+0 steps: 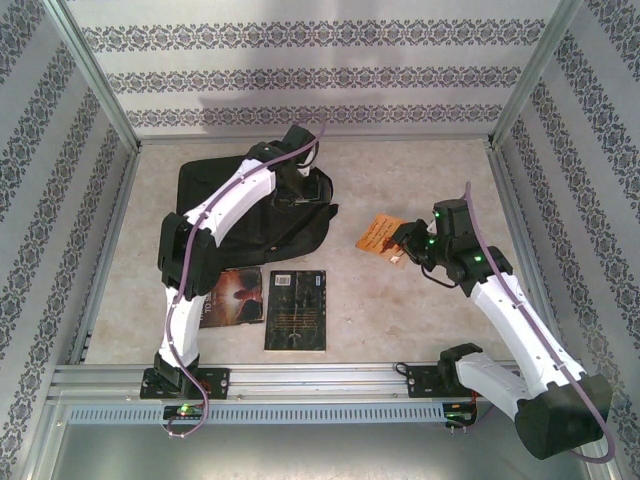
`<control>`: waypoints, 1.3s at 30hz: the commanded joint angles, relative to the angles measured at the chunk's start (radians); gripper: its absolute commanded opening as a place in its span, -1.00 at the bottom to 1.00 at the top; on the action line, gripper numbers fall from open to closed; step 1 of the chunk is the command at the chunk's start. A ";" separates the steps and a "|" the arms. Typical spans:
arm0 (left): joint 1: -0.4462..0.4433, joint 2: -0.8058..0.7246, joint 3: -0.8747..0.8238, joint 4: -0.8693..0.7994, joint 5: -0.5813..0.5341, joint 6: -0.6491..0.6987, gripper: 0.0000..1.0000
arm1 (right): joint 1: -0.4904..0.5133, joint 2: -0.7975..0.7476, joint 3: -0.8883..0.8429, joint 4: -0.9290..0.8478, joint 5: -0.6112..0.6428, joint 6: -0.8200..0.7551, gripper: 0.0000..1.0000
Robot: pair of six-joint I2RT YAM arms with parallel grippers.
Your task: Pack the student bag
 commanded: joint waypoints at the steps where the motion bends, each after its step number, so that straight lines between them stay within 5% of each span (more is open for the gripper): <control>1: -0.009 0.019 0.057 -0.037 -0.013 0.057 0.31 | 0.008 0.007 -0.019 0.002 -0.022 -0.013 -1.00; 16: -0.022 0.117 0.123 -0.050 -0.048 0.078 0.31 | 0.005 0.017 -0.056 0.027 -0.052 0.000 -1.00; 25: -0.021 0.175 0.150 -0.071 -0.077 0.081 0.13 | -0.001 0.014 -0.061 0.035 -0.054 -0.001 -1.00; 29: -0.022 0.190 0.162 -0.071 -0.089 0.080 -0.05 | -0.001 0.013 -0.059 0.038 -0.055 -0.003 -1.00; 32: -0.021 0.200 0.197 -0.080 -0.083 0.077 -0.72 | -0.001 0.015 -0.053 0.030 -0.047 -0.017 -1.00; 34: -0.021 0.176 0.202 -0.084 -0.085 0.070 -0.99 | -0.002 0.020 -0.034 0.021 -0.036 -0.028 -1.00; 39: -0.021 0.006 0.178 -0.098 -0.154 0.060 -1.00 | 0.005 0.043 0.063 0.009 0.002 -0.086 -1.00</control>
